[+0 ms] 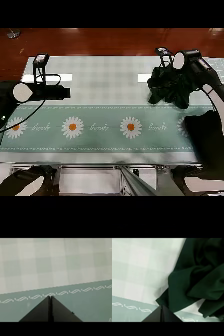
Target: Fold the shirts.
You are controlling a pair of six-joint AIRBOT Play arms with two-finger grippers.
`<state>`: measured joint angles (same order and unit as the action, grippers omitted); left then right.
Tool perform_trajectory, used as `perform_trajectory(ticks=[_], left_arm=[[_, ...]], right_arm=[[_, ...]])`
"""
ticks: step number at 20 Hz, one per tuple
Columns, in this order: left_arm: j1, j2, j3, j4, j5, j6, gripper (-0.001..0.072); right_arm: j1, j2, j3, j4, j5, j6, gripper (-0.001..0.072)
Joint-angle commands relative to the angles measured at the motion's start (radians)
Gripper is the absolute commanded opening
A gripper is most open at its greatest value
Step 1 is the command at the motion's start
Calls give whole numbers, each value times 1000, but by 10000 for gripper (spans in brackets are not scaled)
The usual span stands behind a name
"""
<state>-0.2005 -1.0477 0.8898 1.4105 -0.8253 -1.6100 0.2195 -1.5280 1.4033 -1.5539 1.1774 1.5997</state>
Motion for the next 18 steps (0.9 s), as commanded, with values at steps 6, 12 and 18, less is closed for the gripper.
perform_trajectory(ticks=[6,12,18], left_arm=[[1,-1,0,0,0,0,20],[1,-1,0,0,0,0,19],[1,-1,-1,0,15,0,20]], right_arm=[[0,0,0,0,0,0,31],[0,0,0,0,0,0,31],[0,0,0,2,-52,0,31]])
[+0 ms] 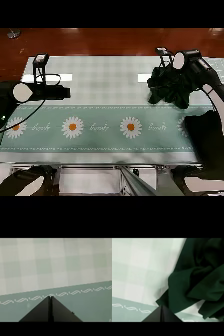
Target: Fold the shirts.
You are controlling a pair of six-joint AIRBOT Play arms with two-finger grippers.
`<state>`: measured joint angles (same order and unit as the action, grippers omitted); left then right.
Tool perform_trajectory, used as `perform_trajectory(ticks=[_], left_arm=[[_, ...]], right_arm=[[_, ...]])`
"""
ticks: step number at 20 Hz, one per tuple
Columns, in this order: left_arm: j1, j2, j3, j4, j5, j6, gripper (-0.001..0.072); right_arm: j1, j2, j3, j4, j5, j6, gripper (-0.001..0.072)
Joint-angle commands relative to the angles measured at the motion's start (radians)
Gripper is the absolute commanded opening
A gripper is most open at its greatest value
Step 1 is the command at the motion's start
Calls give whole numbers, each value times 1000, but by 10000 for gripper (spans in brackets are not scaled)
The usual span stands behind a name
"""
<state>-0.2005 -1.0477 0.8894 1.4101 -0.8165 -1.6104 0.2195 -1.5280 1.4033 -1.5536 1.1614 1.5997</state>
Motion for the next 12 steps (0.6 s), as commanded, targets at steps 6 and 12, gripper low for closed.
perform_trajectory(ticks=[6,12], left_arm=[[0,-3,0,0,181,0,22],[-5,-48,0,0,317,-8,703]], right_arm=[[-1,0,0,-37,-251,5,183],[-110,-1,0,-396,-309,180,636]])
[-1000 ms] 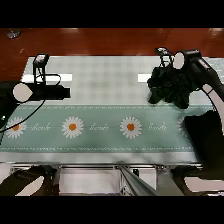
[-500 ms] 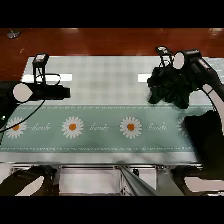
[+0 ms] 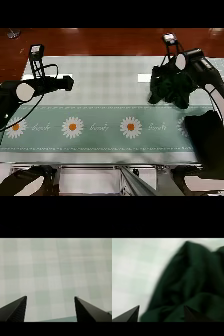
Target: Fold the shirts.
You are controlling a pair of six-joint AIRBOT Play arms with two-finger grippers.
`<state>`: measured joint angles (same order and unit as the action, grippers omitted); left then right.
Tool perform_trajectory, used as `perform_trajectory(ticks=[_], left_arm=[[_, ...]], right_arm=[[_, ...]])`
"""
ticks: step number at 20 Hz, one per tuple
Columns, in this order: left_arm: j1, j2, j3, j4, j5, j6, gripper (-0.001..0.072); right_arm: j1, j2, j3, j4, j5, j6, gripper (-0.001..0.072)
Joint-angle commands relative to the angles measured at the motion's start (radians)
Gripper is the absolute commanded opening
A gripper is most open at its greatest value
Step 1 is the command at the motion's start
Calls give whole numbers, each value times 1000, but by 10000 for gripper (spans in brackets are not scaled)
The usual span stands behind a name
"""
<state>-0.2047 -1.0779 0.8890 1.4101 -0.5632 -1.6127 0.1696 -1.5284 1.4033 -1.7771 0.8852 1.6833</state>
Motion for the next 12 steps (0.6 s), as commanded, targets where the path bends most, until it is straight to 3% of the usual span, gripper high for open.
perform_trajectory(ticks=[1,4,7,10,11,12], left_arm=[[-2,-27,0,0,64,-5,703],[-6,-58,0,-3,63,-6,703],[-14,-86,0,-5,56,-9,703],[-28,-111,0,-12,10,-14,703],[-31,-116,0,-22,-17,-16,703],[-32,-117,1,-32,-59,-16,703]], right_arm=[[-114,-3,0,-169,-31,123,636],[-264,-48,0,-112,-10,224,635],[-354,-135,0,40,3,213,635],[-363,-221,0,158,75,120,628],[-360,-234,0,192,97,86,601],[-360,-237,0,219,113,56,426]])
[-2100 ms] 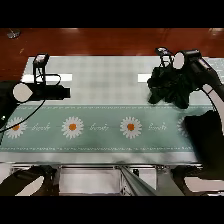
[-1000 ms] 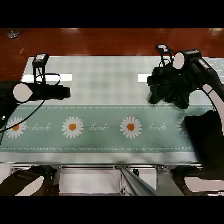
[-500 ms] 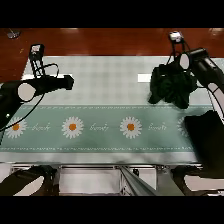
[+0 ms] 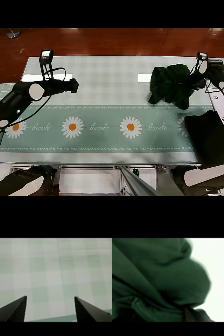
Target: Fold the shirts.
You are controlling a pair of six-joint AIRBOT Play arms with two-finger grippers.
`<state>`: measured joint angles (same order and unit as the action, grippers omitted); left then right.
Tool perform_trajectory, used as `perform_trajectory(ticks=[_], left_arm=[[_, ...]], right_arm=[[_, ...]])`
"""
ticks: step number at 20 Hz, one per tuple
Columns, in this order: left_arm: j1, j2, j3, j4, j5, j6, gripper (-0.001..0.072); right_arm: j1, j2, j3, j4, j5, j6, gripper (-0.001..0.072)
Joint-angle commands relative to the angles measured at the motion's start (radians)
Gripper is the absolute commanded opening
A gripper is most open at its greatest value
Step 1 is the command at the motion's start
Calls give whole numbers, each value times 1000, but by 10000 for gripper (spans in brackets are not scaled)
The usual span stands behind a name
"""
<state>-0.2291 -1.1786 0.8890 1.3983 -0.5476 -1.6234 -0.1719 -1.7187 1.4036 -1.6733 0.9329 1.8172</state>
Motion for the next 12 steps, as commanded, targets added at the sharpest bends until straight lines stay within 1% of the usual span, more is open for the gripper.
perform_trajectory(ticks=[1,3,4,6,7,9,11,12], left_arm=[[-5,-16,12,-21,-135,-5,703],[20,-13,81,-13,-310,0,702],[45,-10,135,-6,-400,0,701],[90,18,234,-6,-529,33,701],[102,49,260,-7,-568,33,701],[91,161,242,-13,-607,30,701],[56,303,162,-59,-603,-11,701],[34,372,117,-82,-594,-15,701]], right_arm=[[-18,-39,10,146,88,-115,30],[-18,-3,78,162,147,-188,31],[-18,29,134,163,171,-212,31],[-18,109,260,203,186,-237,31],[-18,155,321,235,181,-245,31],[-18,255,430,325,152,-278,31],[-17,357,502,403,121,-324,31],[-17,404,540,420,121,-340,31]])
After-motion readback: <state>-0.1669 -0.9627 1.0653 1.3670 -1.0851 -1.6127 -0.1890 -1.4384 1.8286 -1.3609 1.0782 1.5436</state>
